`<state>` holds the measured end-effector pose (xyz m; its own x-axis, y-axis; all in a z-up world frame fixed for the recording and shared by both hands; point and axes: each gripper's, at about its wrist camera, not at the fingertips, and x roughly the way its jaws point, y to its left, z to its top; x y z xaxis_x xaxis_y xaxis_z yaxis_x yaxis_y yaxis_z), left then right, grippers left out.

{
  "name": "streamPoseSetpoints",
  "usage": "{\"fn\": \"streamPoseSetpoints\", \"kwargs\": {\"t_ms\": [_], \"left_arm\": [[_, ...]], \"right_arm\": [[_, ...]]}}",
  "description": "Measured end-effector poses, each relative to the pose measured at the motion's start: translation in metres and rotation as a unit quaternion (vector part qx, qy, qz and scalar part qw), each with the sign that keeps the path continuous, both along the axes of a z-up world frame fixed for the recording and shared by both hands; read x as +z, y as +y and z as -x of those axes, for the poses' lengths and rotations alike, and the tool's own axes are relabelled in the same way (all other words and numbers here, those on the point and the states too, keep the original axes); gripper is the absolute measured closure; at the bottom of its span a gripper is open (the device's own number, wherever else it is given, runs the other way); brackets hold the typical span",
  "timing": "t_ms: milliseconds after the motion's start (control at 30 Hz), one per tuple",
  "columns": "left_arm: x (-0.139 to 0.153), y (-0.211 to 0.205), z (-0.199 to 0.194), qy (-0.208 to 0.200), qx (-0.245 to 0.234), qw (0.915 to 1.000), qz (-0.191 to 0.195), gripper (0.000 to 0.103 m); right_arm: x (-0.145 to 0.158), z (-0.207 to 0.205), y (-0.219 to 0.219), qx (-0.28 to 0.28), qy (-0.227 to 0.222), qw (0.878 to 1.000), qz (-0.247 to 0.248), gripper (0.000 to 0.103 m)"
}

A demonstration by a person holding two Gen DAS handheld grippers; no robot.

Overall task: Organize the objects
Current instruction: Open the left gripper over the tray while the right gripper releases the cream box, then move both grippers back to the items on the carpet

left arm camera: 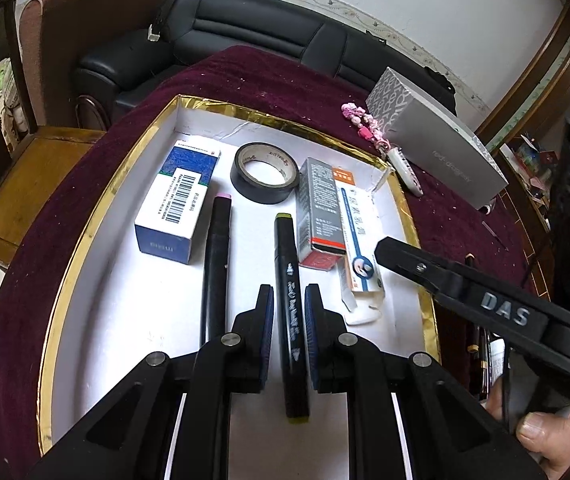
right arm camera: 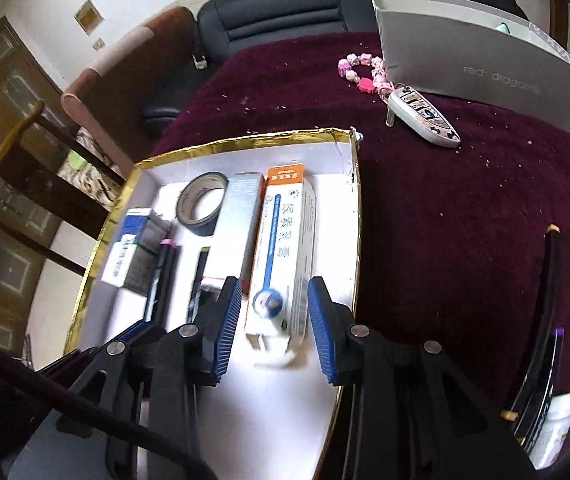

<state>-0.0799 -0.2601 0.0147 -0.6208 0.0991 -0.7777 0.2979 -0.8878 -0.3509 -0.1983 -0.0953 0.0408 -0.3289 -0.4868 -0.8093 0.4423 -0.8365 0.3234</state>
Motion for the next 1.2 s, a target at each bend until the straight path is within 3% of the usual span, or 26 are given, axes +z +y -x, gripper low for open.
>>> {"fn": "streamPoseSetpoints", "kwargs": {"t_ms": [300, 633, 700, 767, 1100, 1200], "left_arm": [[0.009, 0.022, -0.018, 0.013, -0.007, 0.9998, 0.015, 0.091], [0.025, 0.084, -0.036, 0.032, -0.069, 0.9959, 0.048, 0.087], [0.027, 0.1, -0.038, 0.034, -0.086, 0.9943, 0.055, 0.087], [0.029, 0.119, -0.037, 0.032, -0.104, 0.9921, 0.062, 0.087], [0.023, 0.207, -0.019, 0.002, -0.189, 0.9774, 0.096, 0.087], [0.024, 0.22, -0.001, -0.007, -0.201, 0.9749, 0.096, 0.087]], "right_arm": [[0.006, -0.029, 0.022, 0.008, 0.009, 0.999, 0.03, 0.067], [0.014, -0.059, 0.087, -0.002, 0.025, 0.997, 0.071, 0.067], [0.017, -0.062, 0.113, -0.018, 0.03, 0.996, 0.08, 0.067], [0.02, -0.062, 0.134, -0.031, 0.033, 0.995, 0.086, 0.06], [0.014, -0.042, 0.263, -0.148, 0.102, 0.981, 0.075, 0.059], [-0.001, -0.026, 0.283, -0.175, 0.086, 0.979, 0.057, 0.059]]}}
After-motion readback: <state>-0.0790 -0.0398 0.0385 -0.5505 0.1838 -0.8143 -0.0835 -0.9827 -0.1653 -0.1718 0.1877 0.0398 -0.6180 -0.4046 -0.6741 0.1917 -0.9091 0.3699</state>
